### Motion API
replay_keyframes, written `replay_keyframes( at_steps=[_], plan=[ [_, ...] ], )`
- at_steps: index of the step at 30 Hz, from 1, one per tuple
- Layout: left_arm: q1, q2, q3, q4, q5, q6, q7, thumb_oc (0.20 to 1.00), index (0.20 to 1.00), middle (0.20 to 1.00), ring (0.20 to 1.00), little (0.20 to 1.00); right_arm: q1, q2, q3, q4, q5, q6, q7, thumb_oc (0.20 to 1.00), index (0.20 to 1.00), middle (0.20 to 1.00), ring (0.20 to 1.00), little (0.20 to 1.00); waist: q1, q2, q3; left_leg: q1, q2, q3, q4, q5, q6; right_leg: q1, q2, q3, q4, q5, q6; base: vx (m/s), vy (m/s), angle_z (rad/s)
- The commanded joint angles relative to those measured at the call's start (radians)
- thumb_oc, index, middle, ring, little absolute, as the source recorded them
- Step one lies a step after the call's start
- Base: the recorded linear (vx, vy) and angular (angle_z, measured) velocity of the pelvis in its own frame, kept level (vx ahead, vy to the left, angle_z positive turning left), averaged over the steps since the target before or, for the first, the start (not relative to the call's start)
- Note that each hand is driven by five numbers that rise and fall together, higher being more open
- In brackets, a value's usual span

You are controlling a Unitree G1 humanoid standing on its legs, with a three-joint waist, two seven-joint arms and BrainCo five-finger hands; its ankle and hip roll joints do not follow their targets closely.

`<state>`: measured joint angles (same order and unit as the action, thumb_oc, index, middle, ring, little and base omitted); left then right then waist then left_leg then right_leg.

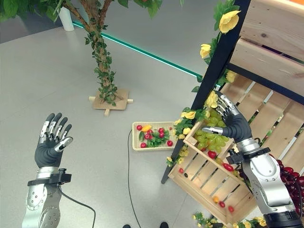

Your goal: Pick up the fruits from the basket on one side to the basket on the other side

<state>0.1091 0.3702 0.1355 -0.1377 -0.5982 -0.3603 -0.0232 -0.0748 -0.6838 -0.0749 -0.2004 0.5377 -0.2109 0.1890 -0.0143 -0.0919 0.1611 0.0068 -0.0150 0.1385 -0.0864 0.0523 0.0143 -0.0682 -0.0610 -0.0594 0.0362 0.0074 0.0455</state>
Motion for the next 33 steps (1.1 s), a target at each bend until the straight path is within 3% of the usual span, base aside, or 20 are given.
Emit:
replay_keyframes(
  at_steps=[1,13,21,25,30,33],
  plan=[
    [-0.007,0.041,-0.009,-0.061,0.073,-0.06,-0.007,1.0,1.0,1.0,1.0,1.0,-0.096,0.069,0.131,-0.134,0.02,-0.026,0.11,1.0,1.0,1.0,1.0,1.0,0.037,-0.05,-0.049,0.008,-0.057,-0.063,0.043,-0.111,0.029,-0.041,-0.127,0.038,0.046,0.05,0.133,0.02,0.014,0.04],
    [-0.007,0.022,-0.043,-0.07,0.094,-0.054,0.028,1.0,1.0,1.0,1.0,1.0,-0.113,0.16,0.22,-0.169,0.064,-0.026,0.103,1.0,1.0,1.0,1.0,1.0,0.045,-0.035,-0.064,0.002,-0.063,-0.097,0.069,-0.12,0.027,-0.001,-0.141,-0.011,0.035,0.041,0.132,0.02,0.001,0.13],
    [0.014,0.016,-0.027,-0.081,0.095,-0.05,0.033,1.0,1.0,1.0,1.0,1.0,0.001,0.165,0.134,-0.174,0.1,-0.021,0.092,1.0,1.0,1.0,1.0,1.0,0.031,-0.039,-0.07,0.009,-0.058,-0.096,0.058,-0.118,0.024,0.006,-0.138,-0.014,0.029,0.042,0.135,0.01,-0.002,0.02],
    [0.027,0.012,-0.016,-0.079,0.091,-0.05,0.032,1.0,1.0,1.0,1.0,1.0,0.082,0.213,0.078,-0.146,0.119,-0.025,0.07,1.0,1.0,1.0,1.0,1.0,0.018,-0.042,-0.069,0.014,-0.056,-0.087,0.06,-0.125,0.028,0.002,-0.135,-0.002,0.031,0.043,0.137,0.01,0.001,0.03],
    [0.024,0.017,-0.014,-0.055,0.073,-0.063,0.048,1.0,1.0,1.0,1.0,1.0,0.079,0.338,0.061,-0.091,0.253,-0.076,0.025,1.0,1.0,1.0,1.0,1.0,0.012,-0.039,-0.047,0.006,-0.051,-0.064,0.079,-0.125,0.032,-0.026,-0.126,0.028,0.045,0.078,0.14,-0.03,0.004,-0.02],
    [-0.002,0.02,-0.035,-0.038,0.051,-0.075,0.075,1.0,1.0,1.0,1.0,1.0,0.028,0.43,0.108,-0.081,0.412,-0.105,0.036,1.0,1.0,1.0,1.0,1.0,0.035,-0.009,-0.014,-0.035,-0.025,-0.044,0.11,-0.111,0.041,-0.057,-0.082,0.013,0.22,0.002,0.124,-0.18,0.032,-0.3]
  ],
)
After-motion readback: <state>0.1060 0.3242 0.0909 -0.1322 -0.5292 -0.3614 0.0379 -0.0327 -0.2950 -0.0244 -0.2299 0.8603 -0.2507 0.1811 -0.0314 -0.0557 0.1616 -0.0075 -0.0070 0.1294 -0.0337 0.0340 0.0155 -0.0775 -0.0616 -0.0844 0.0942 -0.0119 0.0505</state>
